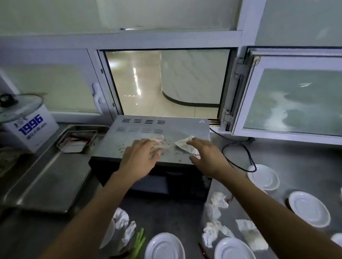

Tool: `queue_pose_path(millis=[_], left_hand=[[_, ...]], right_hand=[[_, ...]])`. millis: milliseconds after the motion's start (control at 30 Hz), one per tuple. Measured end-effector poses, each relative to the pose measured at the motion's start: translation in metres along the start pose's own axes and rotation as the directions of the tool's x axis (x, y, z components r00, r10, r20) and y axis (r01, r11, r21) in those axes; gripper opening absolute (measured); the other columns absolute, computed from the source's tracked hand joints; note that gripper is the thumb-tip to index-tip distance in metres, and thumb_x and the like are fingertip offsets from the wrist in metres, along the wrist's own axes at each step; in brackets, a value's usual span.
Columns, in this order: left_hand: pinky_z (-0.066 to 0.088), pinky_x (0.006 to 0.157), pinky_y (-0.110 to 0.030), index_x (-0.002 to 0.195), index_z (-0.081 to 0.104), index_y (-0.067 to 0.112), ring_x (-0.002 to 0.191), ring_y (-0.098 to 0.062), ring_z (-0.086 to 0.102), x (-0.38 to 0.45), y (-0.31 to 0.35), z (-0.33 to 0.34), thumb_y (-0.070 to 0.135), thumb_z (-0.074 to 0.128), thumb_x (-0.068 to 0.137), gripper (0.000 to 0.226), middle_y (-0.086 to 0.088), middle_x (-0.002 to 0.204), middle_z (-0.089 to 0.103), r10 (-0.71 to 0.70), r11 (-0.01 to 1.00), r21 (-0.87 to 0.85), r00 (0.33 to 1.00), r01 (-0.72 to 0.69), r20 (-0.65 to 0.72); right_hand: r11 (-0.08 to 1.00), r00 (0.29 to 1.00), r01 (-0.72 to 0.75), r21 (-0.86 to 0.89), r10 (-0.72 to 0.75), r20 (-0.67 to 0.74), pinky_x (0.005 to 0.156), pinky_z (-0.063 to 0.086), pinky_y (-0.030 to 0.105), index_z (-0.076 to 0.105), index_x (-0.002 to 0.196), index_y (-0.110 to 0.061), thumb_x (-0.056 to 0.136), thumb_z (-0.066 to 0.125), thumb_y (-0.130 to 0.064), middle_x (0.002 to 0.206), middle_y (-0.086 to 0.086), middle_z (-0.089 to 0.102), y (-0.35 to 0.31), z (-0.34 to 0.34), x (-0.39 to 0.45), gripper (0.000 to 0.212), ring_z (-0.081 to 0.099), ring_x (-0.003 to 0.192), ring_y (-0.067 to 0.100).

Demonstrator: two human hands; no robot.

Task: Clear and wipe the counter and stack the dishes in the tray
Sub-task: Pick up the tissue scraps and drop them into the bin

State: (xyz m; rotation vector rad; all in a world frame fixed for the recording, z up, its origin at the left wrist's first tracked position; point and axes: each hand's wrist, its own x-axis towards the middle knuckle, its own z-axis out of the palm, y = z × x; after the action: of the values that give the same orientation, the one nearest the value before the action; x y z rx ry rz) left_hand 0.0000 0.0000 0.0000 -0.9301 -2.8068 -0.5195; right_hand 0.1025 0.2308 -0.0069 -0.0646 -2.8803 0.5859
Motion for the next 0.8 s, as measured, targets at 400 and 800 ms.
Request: queue_pose_path(millis=[400, 800], left_hand=[[0.039, 0.095, -0.045, 0.134, 0.051, 0.032, 0.122, -0.023, 0.046, 0.044, -0.032, 0.033, 0.038, 0.056, 0.092, 0.043, 0.004, 0.135, 0.053, 0.082, 0.988, 0.126, 0.993, -0.093, 0.088], [0.044, 0.084, -0.041, 0.105, 0.075, 0.024, 0.094, -0.024, 0.061, 0.055, -0.042, 0.026, 0.019, 0.067, 0.089, 0.019, 0.004, 0.1, 0.071, 0.124, 0.992, 0.002, 0.983, -0.125, -0.136]], right_hand=[[0.989, 0.993, -0.114, -0.092, 0.114, 0.003, 0.111, 0.026, 0.046, 0.052, 0.14, -0.025, 0.095, 0.056, -0.027, 0.154, 0.005, 0.04, -0.001, 0.03, 0.045, 0.046, 0.032, 0.141, 0.029], [0.99, 0.972, -0.135, 0.044, 0.141, -0.187, 0.081, 0.048, 0.041, 0.072, 0.108, -0.005, 0.085, 0.06, 0.002, 0.104, 0.015, 0.066, 0.008, 0.043, 0.062, 0.027, 0.056, 0.099, 0.035]])
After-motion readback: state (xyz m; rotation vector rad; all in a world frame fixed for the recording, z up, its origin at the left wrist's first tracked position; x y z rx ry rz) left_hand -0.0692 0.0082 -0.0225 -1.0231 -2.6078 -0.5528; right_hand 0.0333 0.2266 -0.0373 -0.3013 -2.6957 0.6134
